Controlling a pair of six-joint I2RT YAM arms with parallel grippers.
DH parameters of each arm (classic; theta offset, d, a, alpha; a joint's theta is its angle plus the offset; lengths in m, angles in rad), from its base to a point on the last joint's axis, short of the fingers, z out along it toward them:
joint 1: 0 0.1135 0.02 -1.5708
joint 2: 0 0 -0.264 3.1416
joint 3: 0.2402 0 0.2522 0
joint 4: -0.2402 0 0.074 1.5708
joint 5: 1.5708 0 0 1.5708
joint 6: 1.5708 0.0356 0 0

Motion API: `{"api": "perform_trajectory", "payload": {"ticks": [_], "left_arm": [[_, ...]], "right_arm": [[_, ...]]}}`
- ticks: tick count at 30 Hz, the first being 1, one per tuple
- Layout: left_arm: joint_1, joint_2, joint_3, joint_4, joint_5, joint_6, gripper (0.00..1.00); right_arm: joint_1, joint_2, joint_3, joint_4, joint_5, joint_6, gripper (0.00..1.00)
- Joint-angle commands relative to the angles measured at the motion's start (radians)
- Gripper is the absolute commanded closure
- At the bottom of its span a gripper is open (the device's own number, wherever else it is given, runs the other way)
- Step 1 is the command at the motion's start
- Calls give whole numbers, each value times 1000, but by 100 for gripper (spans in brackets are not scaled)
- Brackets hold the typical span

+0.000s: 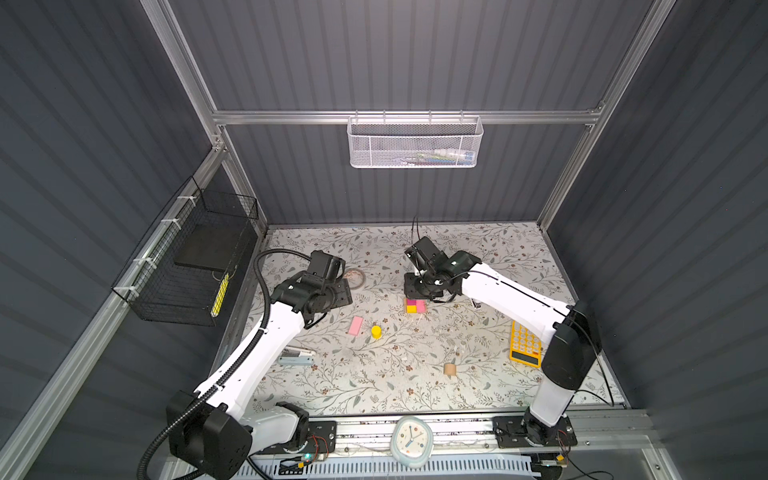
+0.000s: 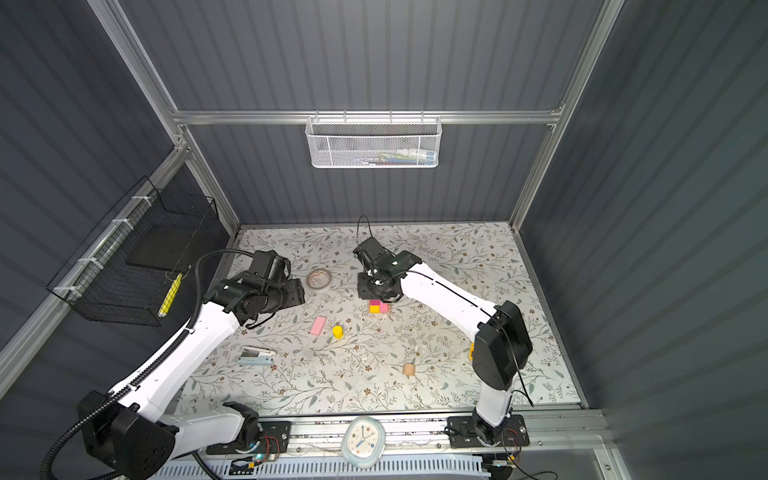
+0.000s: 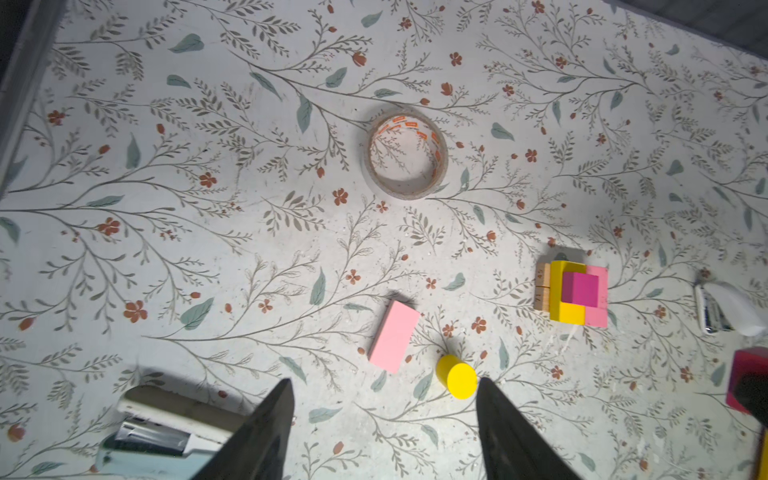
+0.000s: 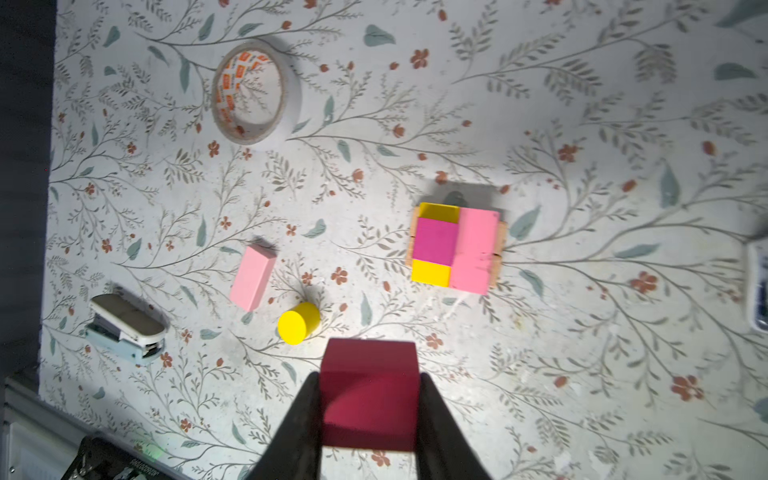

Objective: Build the wood block tower
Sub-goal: 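Carry the magenta cube with the right gripper over the pink block on the stack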

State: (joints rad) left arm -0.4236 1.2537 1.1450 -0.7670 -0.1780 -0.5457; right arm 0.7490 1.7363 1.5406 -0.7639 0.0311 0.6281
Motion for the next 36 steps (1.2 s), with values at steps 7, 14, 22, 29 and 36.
{"api": "perform_trajectory", "payload": {"ticks": [7, 14, 22, 29, 36], "left_arm": [[3, 111, 10, 77, 179, -49, 34], [-7, 149, 31, 86, 187, -60, 35], [-21, 187, 43, 90, 187, -68, 35], [-27, 210, 58, 104, 198, -92, 35], [-30, 219, 67, 96, 196, -92, 35]], "right_arm": [[-71, -23, -139, 55, -2, -2, 78], [-94, 55, -108, 76, -28, -24, 78], [-128, 116, -99, 108, -42, -29, 76], [-137, 171, -66, 116, -54, -28, 75], [-138, 223, -27, 110, -56, -33, 75]]}}
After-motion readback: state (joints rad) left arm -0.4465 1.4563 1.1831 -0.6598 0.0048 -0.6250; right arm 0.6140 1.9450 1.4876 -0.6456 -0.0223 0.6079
